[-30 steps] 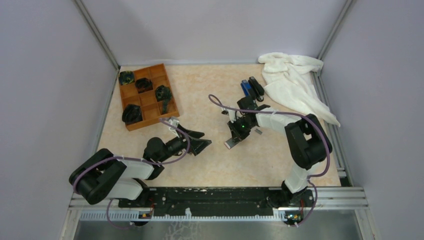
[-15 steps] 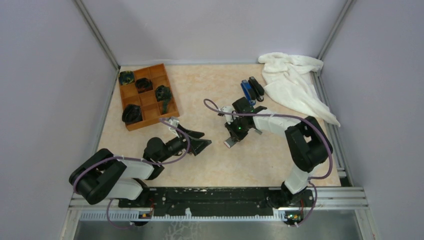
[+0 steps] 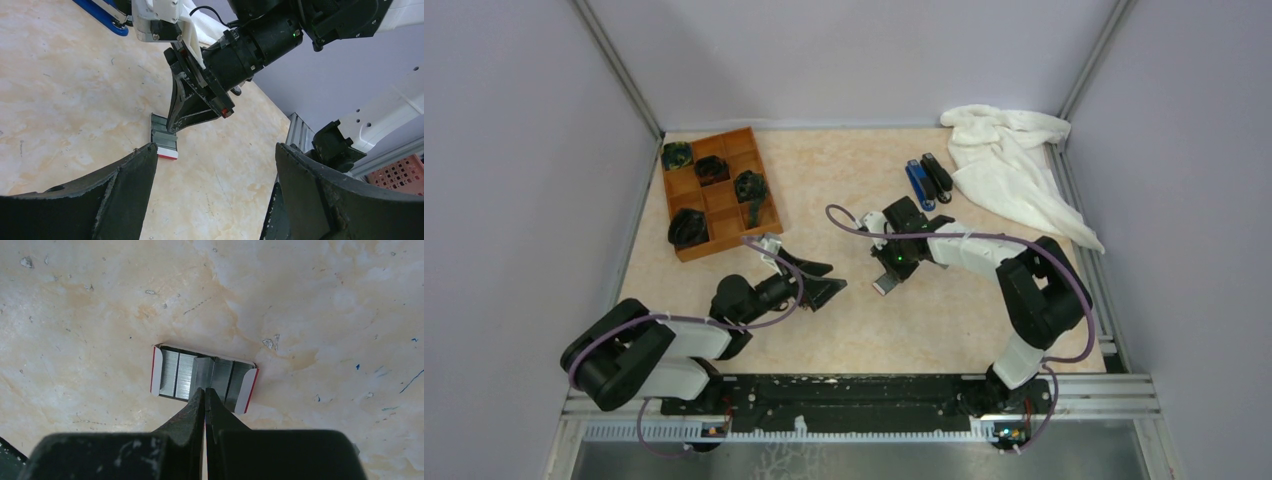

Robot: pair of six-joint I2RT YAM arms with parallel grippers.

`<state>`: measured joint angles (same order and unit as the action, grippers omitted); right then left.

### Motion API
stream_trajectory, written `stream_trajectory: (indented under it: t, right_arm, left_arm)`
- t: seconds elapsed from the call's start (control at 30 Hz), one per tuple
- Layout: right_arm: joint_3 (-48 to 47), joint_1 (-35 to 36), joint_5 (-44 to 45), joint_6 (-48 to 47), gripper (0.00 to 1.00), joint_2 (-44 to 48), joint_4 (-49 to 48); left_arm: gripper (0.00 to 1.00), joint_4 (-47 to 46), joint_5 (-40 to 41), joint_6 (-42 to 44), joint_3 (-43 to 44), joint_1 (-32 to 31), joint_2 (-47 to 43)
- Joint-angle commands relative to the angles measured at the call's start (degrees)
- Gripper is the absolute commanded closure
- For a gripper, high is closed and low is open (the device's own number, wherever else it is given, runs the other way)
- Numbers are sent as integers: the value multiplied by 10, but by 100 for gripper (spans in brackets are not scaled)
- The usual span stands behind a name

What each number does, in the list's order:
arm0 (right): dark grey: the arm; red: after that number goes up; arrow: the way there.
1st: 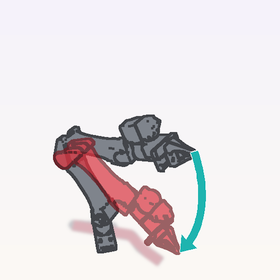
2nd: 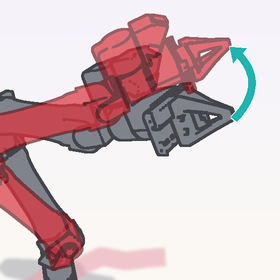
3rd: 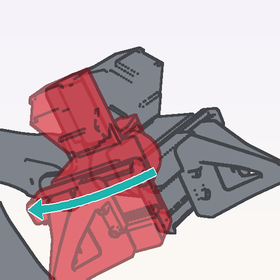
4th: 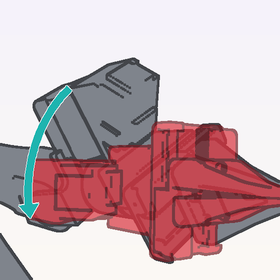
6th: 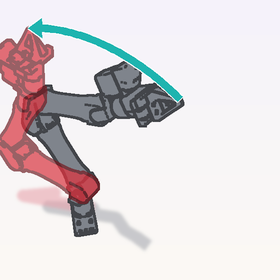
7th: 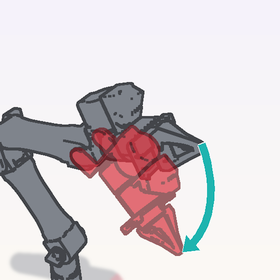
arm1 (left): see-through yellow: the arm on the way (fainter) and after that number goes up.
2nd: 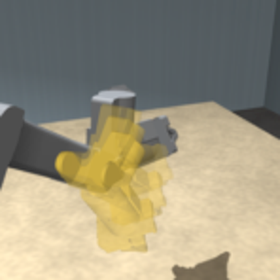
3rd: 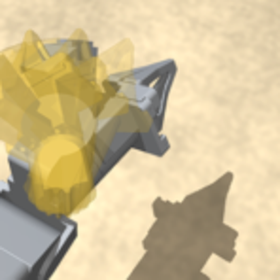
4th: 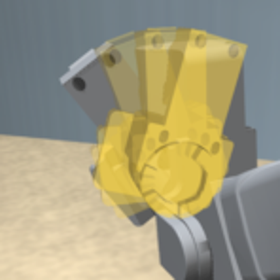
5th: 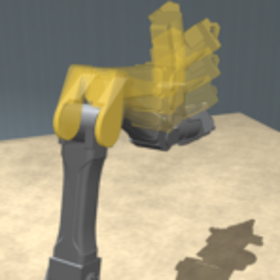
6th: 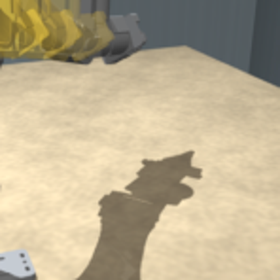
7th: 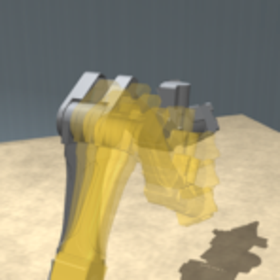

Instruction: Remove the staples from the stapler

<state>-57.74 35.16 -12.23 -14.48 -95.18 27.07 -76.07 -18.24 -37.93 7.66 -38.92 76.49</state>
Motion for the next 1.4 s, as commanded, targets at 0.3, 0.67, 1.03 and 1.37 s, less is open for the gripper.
stream_trajectory:
  t: [0.3,0.67,1.03,1.37]
  right_arm:
    - [-4,6,-20,4,87,44,-19]
    - [-9,-14,-89,13,85,28,-7]
    - [-10,-14,-67,13,84,10,-5]
    - [-11,-14,-57,9,82,-11,-2]
  left_arm:
    - [7,6,8,4,-11,-4,-34]
    - [7,8,13,8,-15,-5,-41]
    - [7,11,16,10,-20,-4,-46]
    - [7,10,16,10,-21,-5,-45]
